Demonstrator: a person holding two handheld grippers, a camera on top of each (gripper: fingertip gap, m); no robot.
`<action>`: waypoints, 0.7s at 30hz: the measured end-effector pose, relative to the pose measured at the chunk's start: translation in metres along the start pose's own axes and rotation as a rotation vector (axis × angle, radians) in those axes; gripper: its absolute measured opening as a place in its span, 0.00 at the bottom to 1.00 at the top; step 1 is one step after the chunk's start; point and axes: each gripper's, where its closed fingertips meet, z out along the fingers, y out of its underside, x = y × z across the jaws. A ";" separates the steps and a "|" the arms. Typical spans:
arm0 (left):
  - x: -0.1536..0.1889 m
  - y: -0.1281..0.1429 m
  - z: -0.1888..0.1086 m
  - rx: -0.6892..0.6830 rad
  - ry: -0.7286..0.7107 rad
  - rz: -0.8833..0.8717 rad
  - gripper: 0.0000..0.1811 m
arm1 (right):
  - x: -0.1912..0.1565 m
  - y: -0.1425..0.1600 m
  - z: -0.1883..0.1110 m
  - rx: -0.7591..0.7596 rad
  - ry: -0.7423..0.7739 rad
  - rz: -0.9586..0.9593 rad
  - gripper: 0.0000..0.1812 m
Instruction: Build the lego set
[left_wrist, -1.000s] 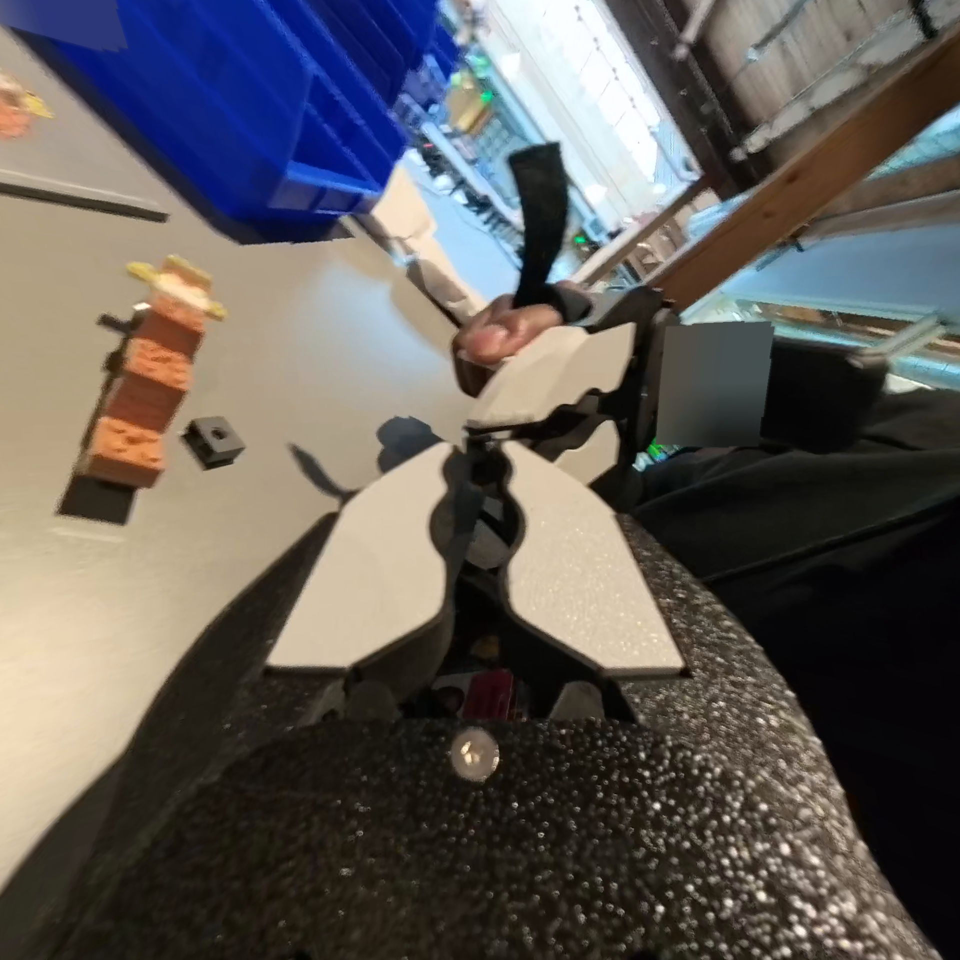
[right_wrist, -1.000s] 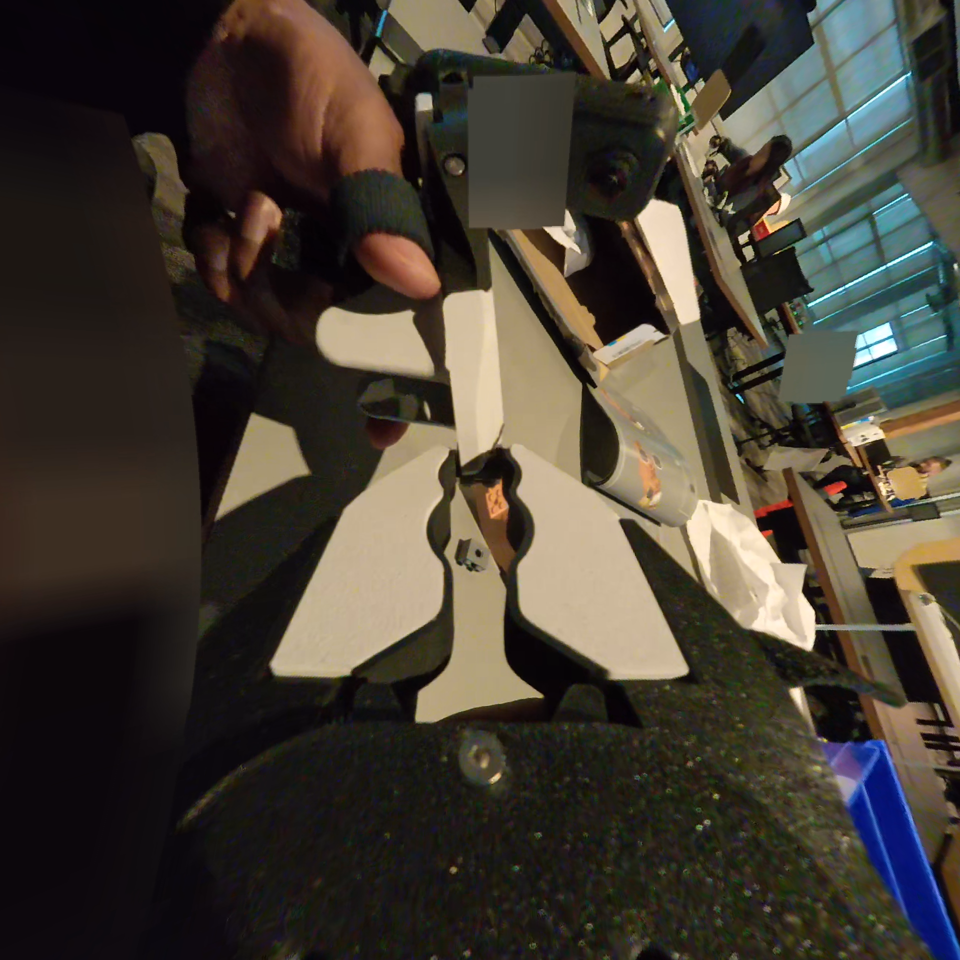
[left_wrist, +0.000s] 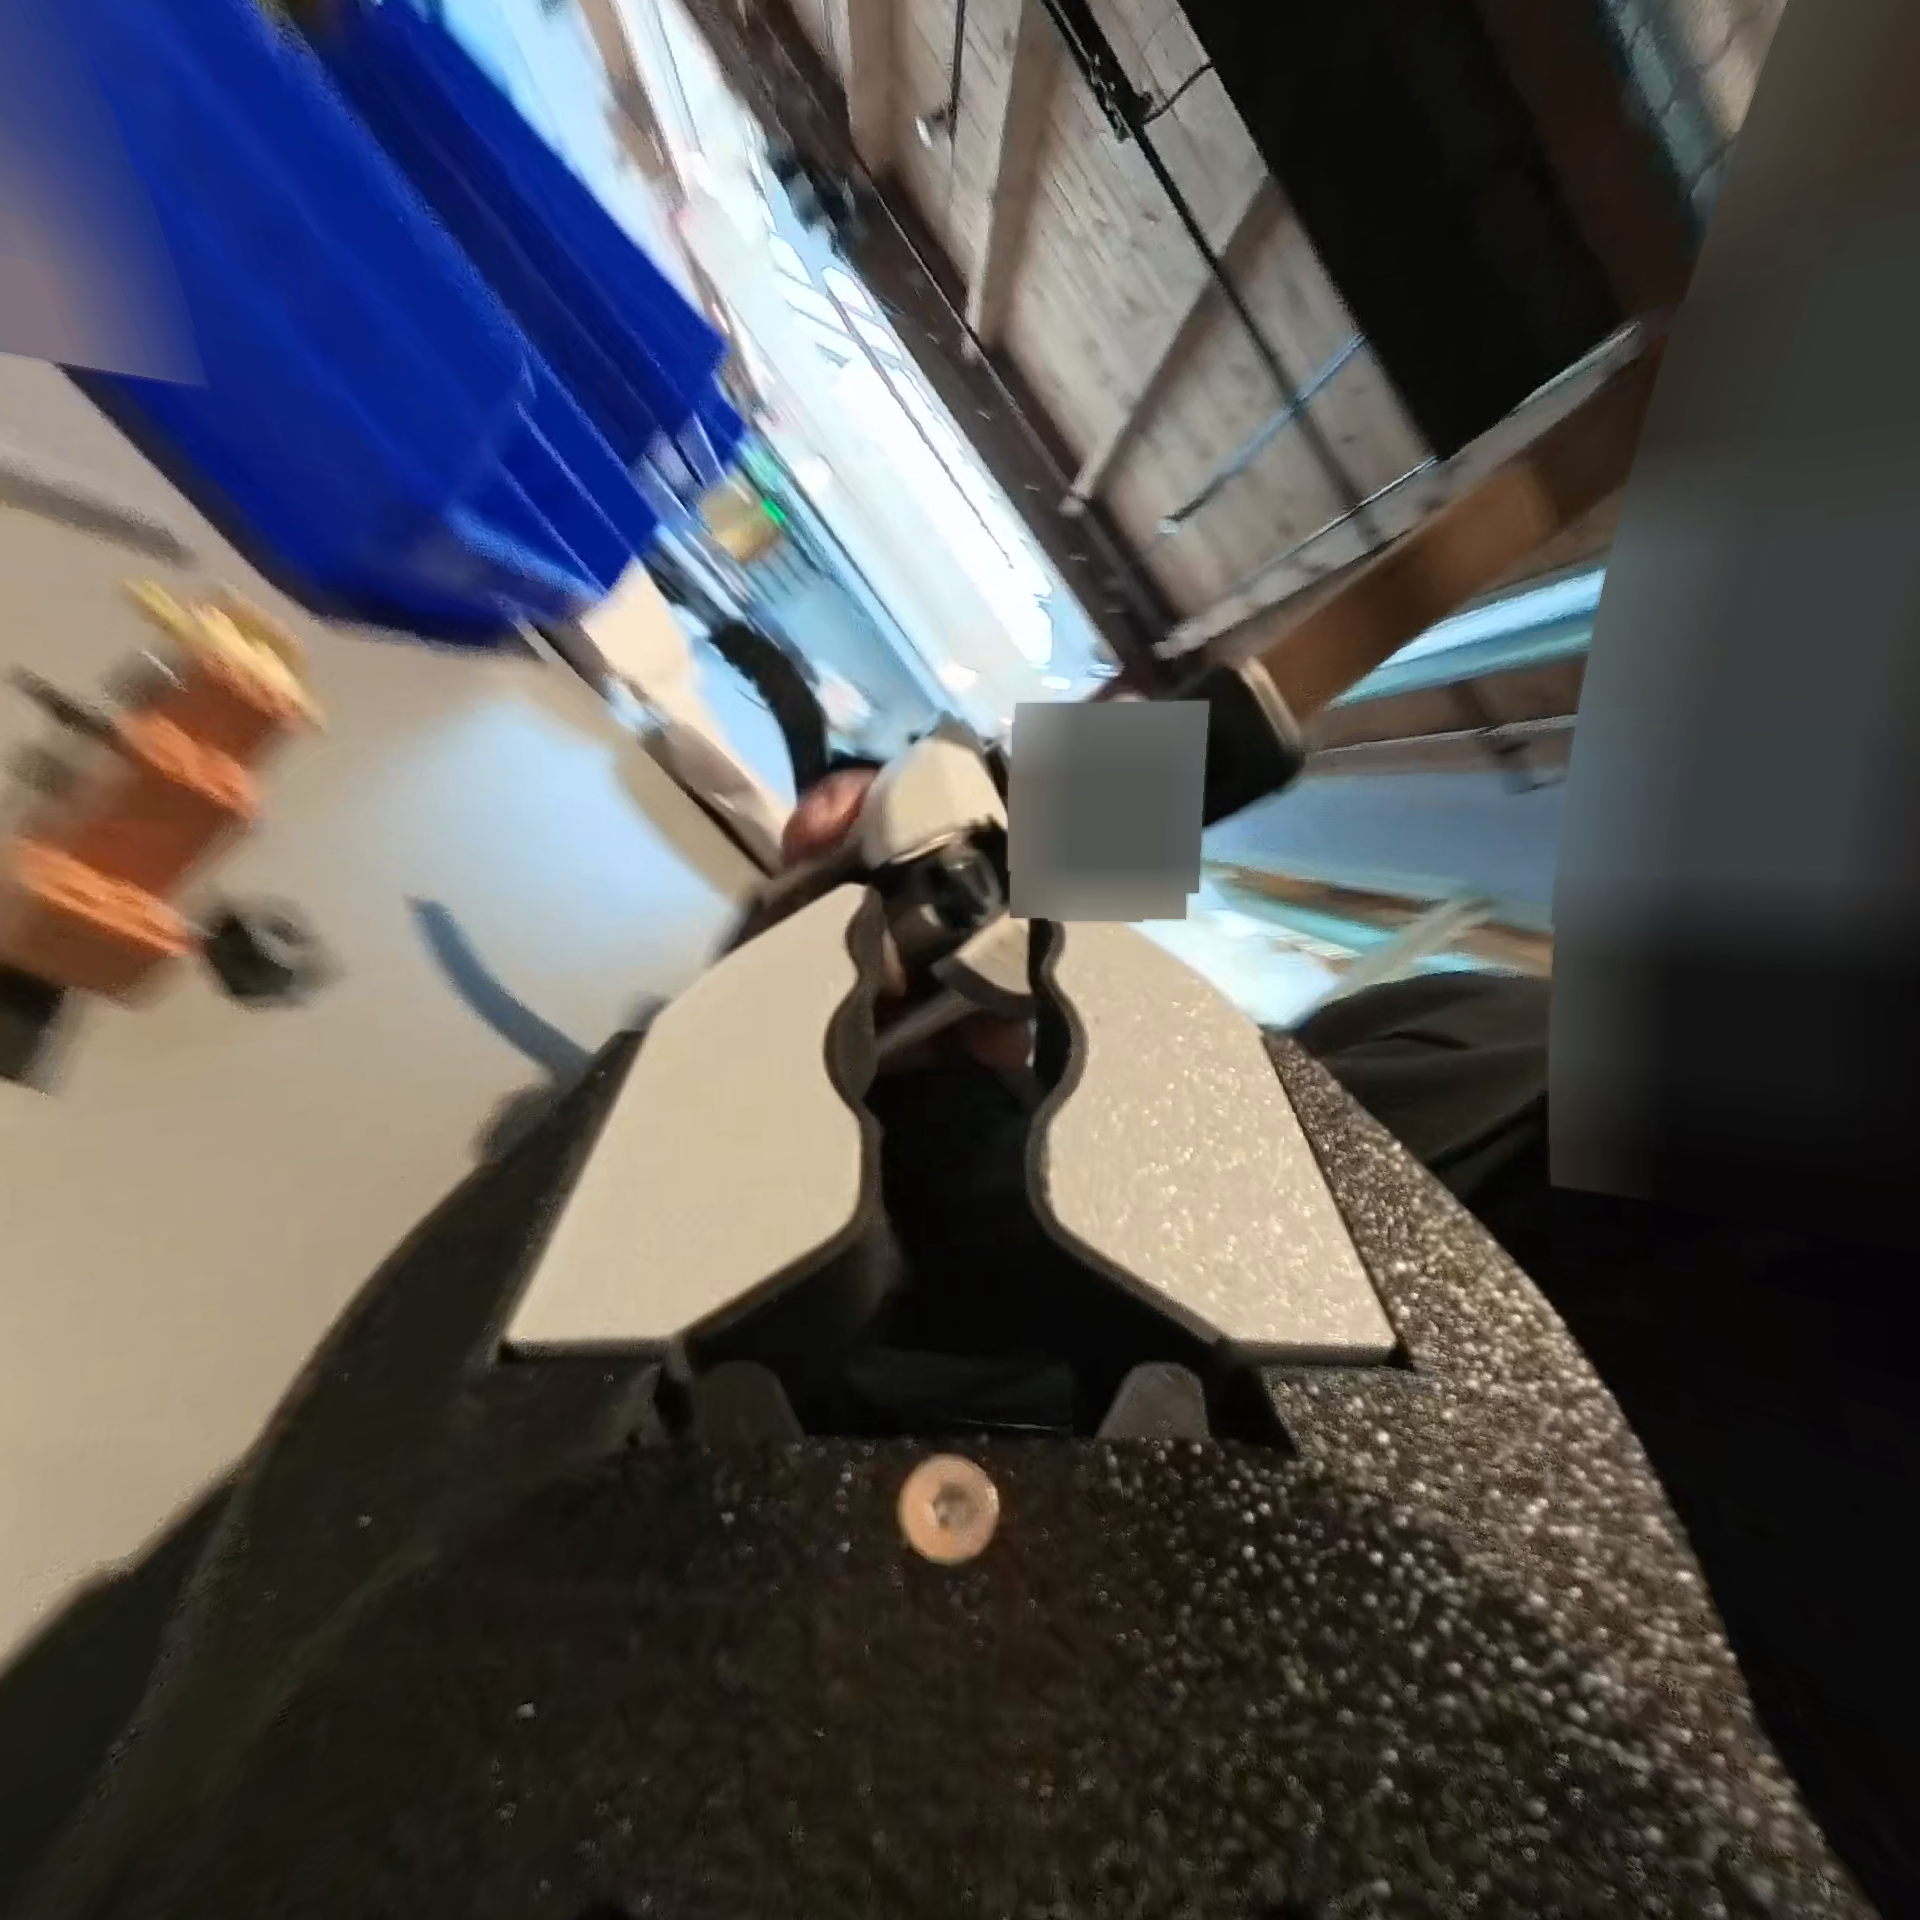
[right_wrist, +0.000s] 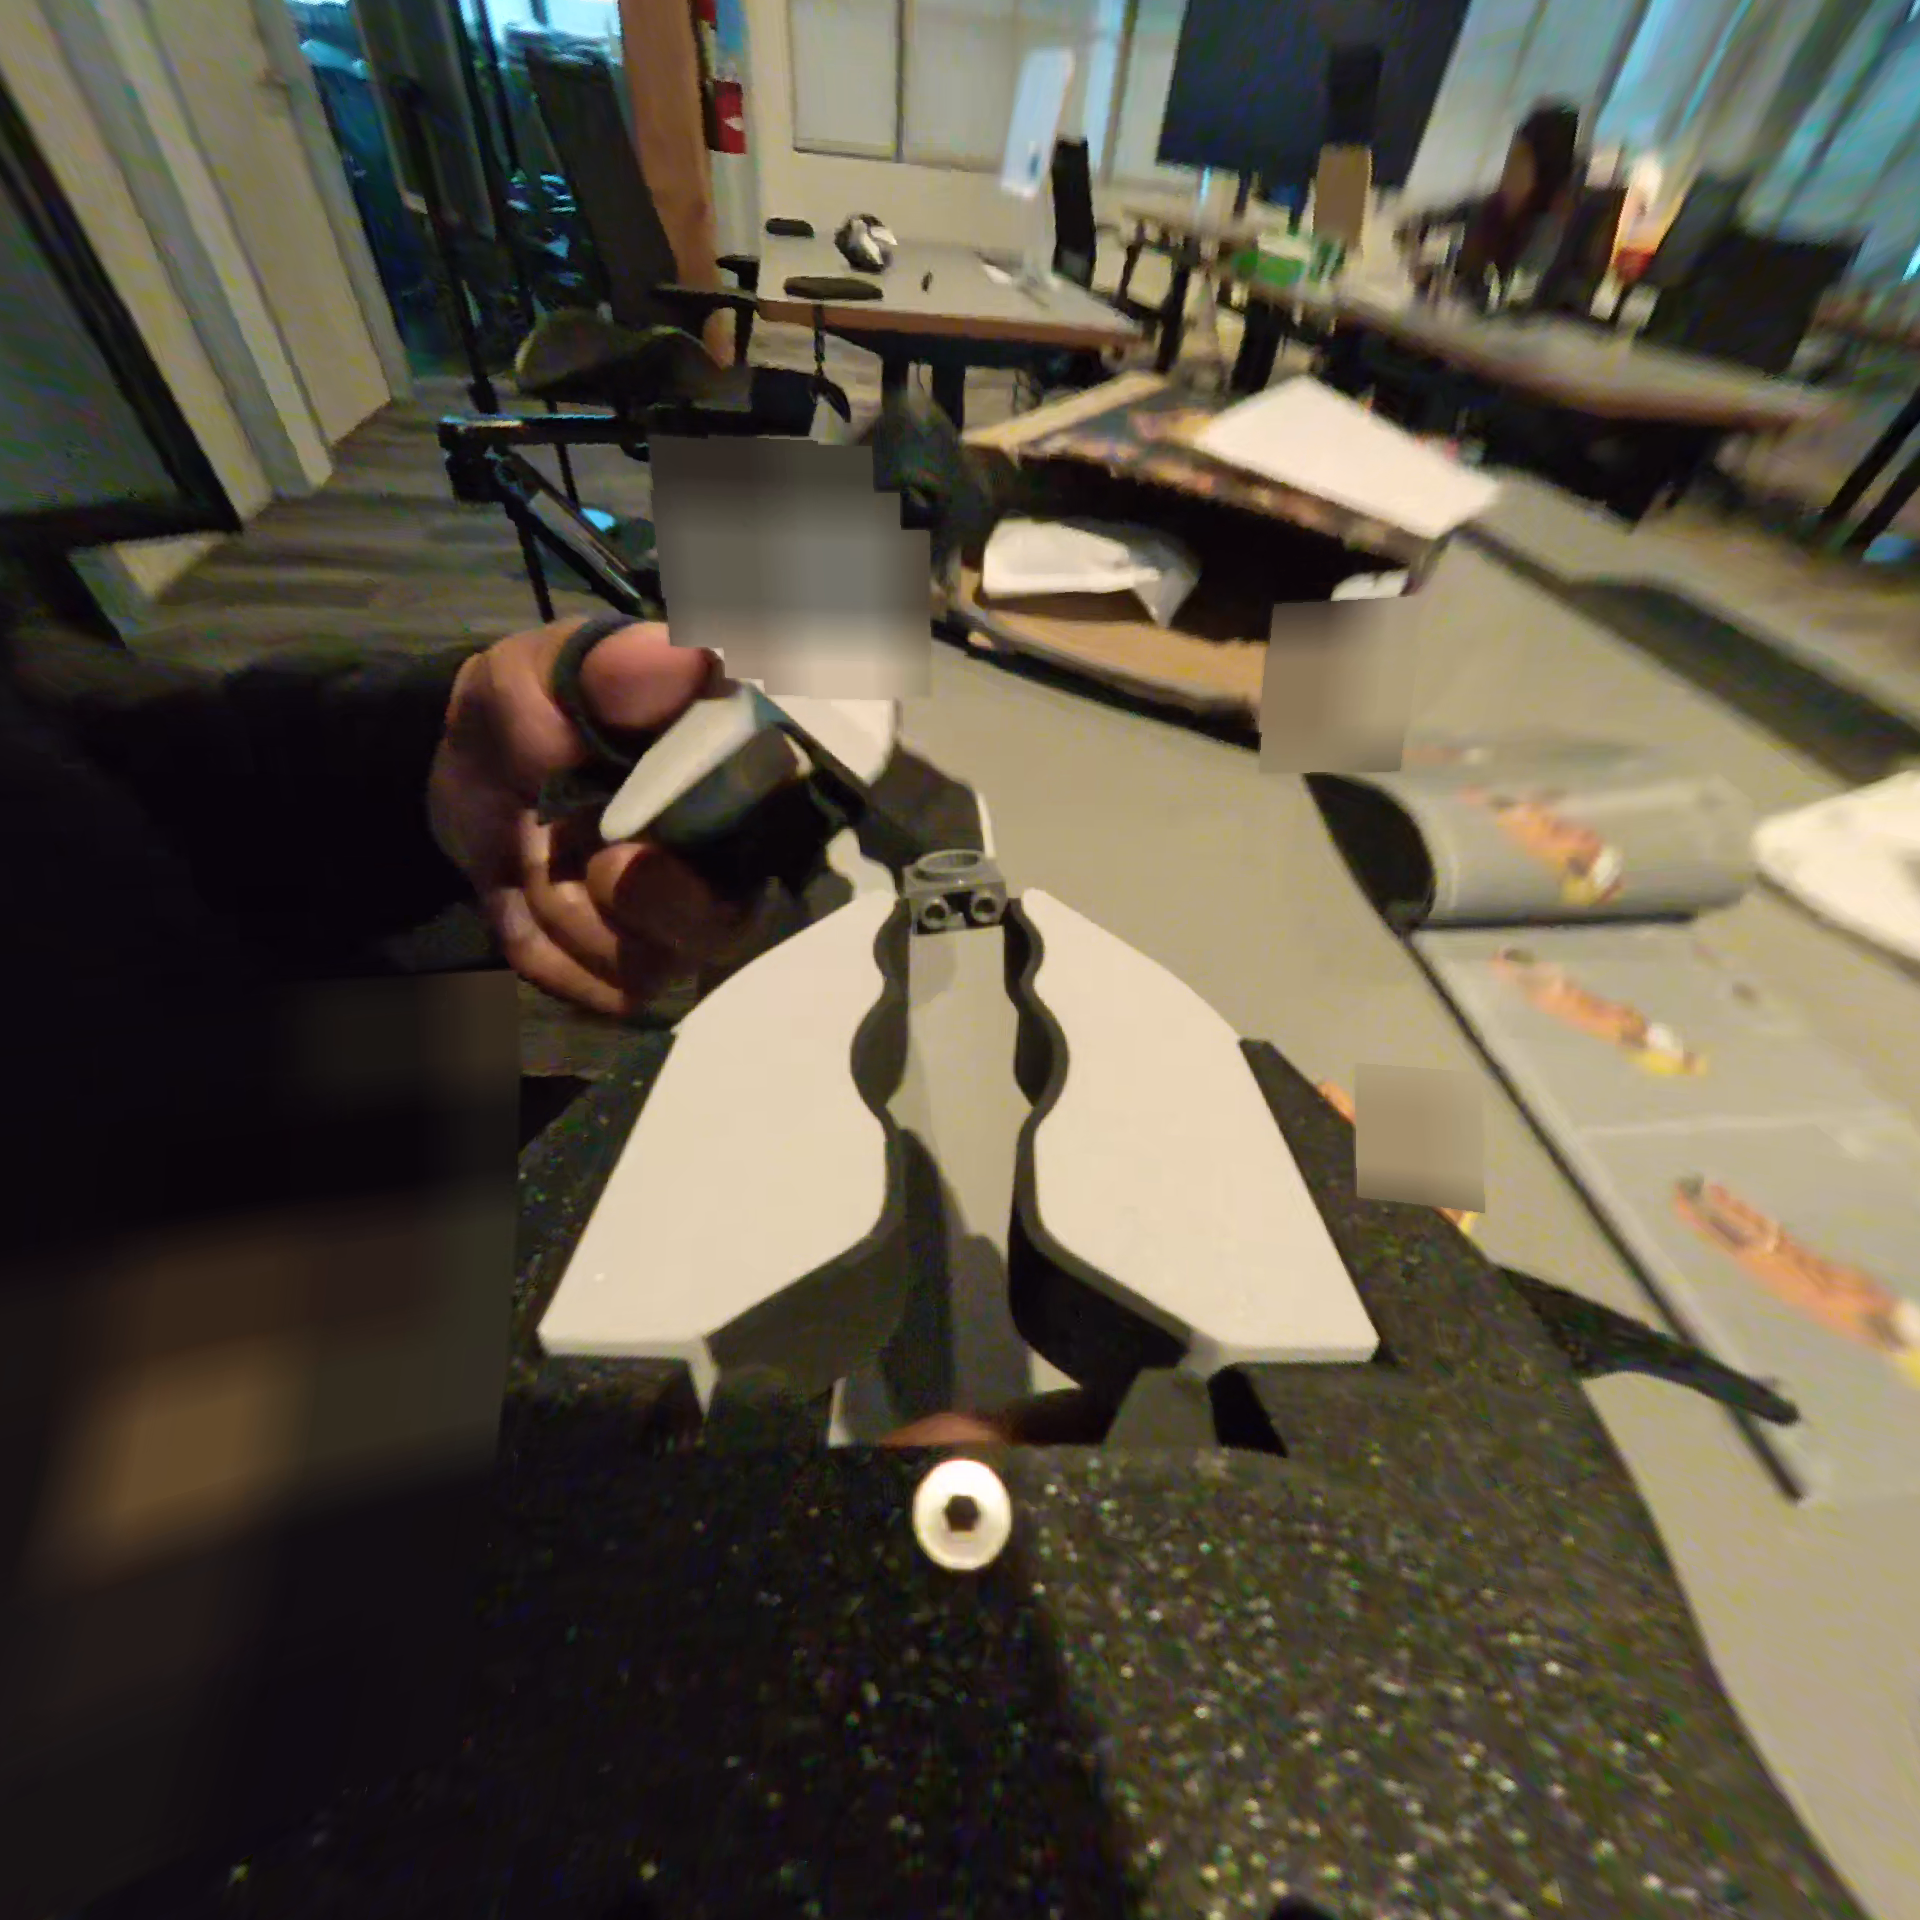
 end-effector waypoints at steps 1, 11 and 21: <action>0.001 -0.006 -0.005 0.016 -0.027 0.090 0.14 | 0.003 0.003 0.000 -0.023 -0.003 0.067 0.09; -0.019 0.003 -0.016 -0.292 -0.426 1.214 0.14 | 0.001 0.012 0.020 -0.203 -0.080 0.364 0.09; -0.035 -0.013 -0.016 -0.298 -0.491 1.469 0.14 | 0.012 0.013 0.030 -0.253 -0.113 0.422 0.09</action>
